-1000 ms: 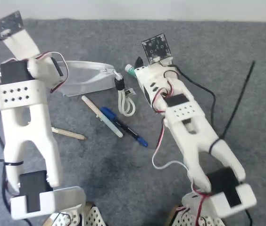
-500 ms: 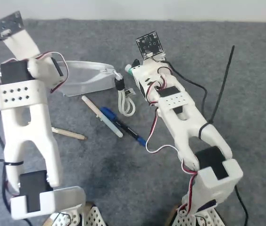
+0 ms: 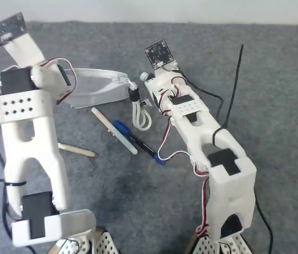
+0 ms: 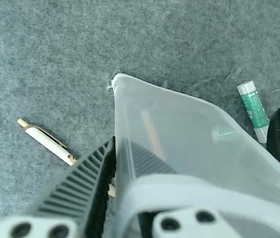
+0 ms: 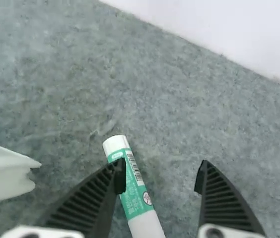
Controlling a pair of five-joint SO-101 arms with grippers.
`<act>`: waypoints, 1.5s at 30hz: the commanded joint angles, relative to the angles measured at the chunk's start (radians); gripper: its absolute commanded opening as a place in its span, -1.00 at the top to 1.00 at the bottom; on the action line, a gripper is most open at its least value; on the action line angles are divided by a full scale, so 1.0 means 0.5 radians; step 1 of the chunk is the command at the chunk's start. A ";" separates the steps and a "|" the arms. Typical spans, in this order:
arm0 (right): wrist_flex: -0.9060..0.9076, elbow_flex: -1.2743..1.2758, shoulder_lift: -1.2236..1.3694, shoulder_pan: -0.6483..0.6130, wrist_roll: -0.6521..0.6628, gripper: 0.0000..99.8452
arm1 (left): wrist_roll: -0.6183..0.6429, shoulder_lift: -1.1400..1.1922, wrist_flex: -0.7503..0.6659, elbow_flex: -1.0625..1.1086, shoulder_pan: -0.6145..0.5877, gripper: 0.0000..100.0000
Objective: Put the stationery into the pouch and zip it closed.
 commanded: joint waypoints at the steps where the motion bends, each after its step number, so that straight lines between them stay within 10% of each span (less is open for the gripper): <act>1: 0.011 -0.129 -0.032 0.005 0.037 0.57 | 0.025 0.055 -0.021 0.048 -0.021 0.98; 19: 0.968 -0.918 0.382 -0.002 0.025 0.57 | 0.025 0.058 -0.021 0.048 -0.021 0.98; 36: 1.162 -1.117 0.554 -0.002 0.040 0.58 | 0.025 0.058 -0.021 0.051 -0.021 0.98; 45: 1.260 -1.175 0.557 -0.002 0.064 0.89 | 0.025 0.040 -0.034 0.100 -0.021 0.98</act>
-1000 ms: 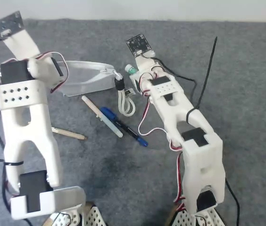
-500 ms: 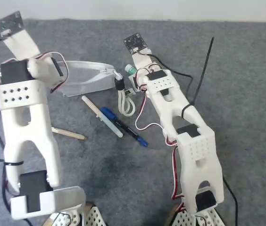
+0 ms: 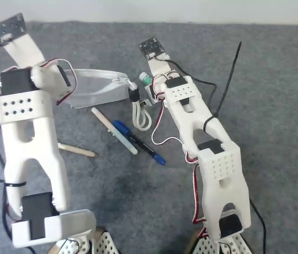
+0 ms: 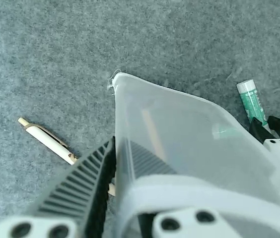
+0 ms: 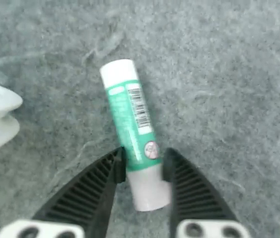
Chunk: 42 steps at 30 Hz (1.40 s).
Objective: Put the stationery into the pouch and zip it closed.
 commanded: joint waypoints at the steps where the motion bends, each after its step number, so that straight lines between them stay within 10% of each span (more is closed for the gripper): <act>1: 0.020 -0.117 -0.032 -0.005 0.086 0.88 | 0.025 0.043 -0.034 0.078 -0.021 0.98; 42: 1.389 -0.506 -0.195 0.198 0.138 0.87 | 0.025 0.043 -0.037 0.072 -0.021 0.98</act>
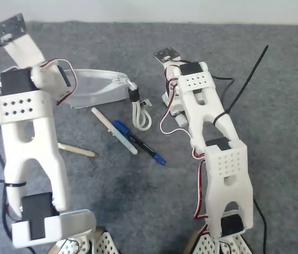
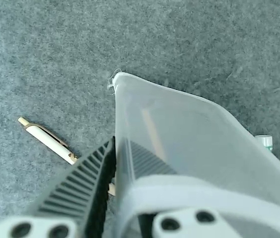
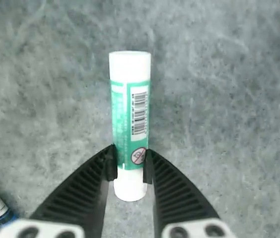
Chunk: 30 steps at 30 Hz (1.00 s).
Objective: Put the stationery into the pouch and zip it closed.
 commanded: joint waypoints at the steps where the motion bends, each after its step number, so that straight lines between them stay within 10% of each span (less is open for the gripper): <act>1: 0.032 -0.086 -0.241 0.017 0.025 0.80 | 0.025 0.043 -0.037 0.066 -0.021 0.98; 30: -0.327 -0.086 -0.170 -0.167 0.160 0.70 | 0.021 0.043 -0.037 0.069 -0.089 0.98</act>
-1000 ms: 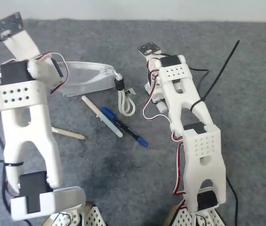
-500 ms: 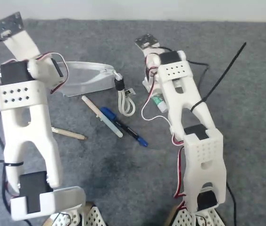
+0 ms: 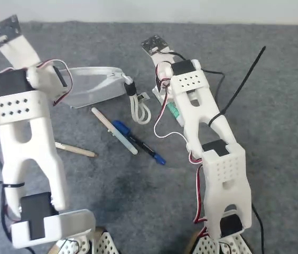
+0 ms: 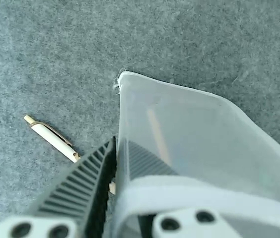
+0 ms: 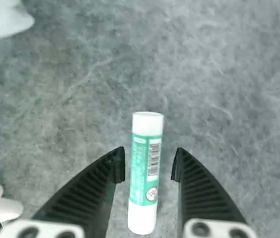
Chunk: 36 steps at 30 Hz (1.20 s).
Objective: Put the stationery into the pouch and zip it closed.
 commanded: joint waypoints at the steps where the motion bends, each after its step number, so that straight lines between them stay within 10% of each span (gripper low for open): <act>1: -0.038 -0.086 -0.023 -0.032 0.058 0.70 | 0.018 0.043 -0.037 0.066 -0.031 0.98; 36: -0.100 -0.086 0.149 0.005 -0.061 0.93 | 0.018 0.043 -0.037 0.072 -0.028 0.98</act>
